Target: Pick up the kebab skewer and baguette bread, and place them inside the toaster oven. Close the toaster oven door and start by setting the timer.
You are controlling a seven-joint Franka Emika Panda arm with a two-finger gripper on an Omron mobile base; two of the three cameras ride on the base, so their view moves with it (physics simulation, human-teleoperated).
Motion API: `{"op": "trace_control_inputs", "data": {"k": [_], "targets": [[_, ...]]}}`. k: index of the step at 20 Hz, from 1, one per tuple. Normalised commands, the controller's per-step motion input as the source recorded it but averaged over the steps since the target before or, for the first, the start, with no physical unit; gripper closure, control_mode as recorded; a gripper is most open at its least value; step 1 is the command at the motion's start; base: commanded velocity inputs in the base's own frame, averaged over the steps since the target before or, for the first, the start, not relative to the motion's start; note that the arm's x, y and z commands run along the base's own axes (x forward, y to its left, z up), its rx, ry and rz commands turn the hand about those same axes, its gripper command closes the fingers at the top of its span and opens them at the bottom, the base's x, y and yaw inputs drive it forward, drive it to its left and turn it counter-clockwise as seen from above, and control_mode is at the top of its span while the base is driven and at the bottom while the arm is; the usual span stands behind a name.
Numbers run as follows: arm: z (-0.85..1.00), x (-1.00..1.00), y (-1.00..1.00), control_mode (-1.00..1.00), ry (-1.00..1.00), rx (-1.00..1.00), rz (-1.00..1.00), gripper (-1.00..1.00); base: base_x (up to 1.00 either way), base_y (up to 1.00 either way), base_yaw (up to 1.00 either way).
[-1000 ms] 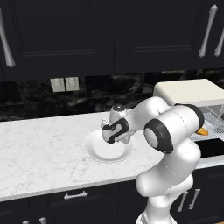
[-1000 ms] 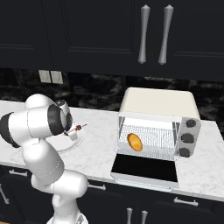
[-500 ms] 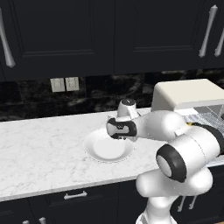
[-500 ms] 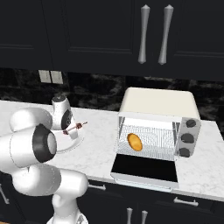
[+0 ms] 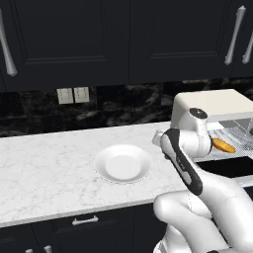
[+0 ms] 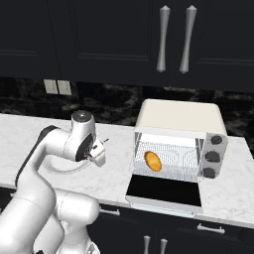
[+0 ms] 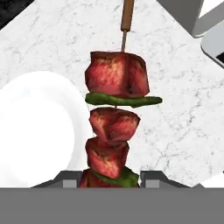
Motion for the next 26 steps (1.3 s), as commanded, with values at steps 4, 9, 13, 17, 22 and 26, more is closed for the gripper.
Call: {"op": "trace_control_inputs", "data": {"k": [4, 9, 13, 17, 22, 26], "targets": [[0.67, -0.8, -1.0, -1.0, 0.02, -0.01, 0.18, 1.0, 0.0, 0.0, 0.0], [0.46, -0.49, -1.0, -1.0, 0.05, -0.05, 0.21, 1.0, 0.0, 0.0, 0.0], [0.37, -0.19, -1.0, -1.0, 0.07, -0.08, 0.24, 1.0, 0.0, 0.0, 0.0], [0.19, -0.09, -1.0, -1.0, 0.02, -0.25, 0.3, 1.0, 0.0, 0.0, 0.0], [0.24, 0.01, -0.99, -1.0, 0.01, -0.27, 0.34, 1.0, 0.0, 0.0, 0.0], [0.02, 0.1, -0.86, -1.0, 0.05, -0.31, 0.24, 1.0, 0.0, 0.0, 0.0]]}}
